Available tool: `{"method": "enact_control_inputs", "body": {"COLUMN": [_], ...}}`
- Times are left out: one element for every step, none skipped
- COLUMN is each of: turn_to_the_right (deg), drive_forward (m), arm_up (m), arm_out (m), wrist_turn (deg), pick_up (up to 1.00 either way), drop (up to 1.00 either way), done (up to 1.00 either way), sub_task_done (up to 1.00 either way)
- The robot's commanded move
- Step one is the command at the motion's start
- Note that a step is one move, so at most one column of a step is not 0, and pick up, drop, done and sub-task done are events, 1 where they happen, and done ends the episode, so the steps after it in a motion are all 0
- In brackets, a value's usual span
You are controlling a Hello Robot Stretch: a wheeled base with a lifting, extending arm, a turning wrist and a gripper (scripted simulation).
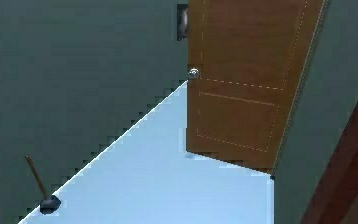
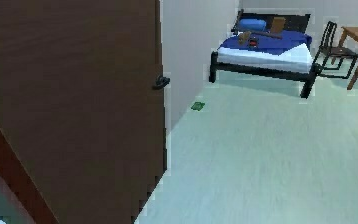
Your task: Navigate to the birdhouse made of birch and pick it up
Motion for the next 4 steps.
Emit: {"method": "enact_control_inputs", "body": {"turn_to_the_right": [3.0,0.0,-15.0,0.0], "drive_forward": [0.00,0.10,0.00,1.00], "arm_up": [0.00,0.00,0.00,0.00], "arm_out": [0.00,0.00,0.00,0.00], "wrist_turn": [0.0,0.0,0.0,0.0], "pick_up": [0.00,0.00,0.00,0.00], "drop": [0.00,0.00,0.00,0.00], "done": [0.00,0.00,0.00,0.00], "sub_task_done": [0.00,0.00,0.00,0.00]}}
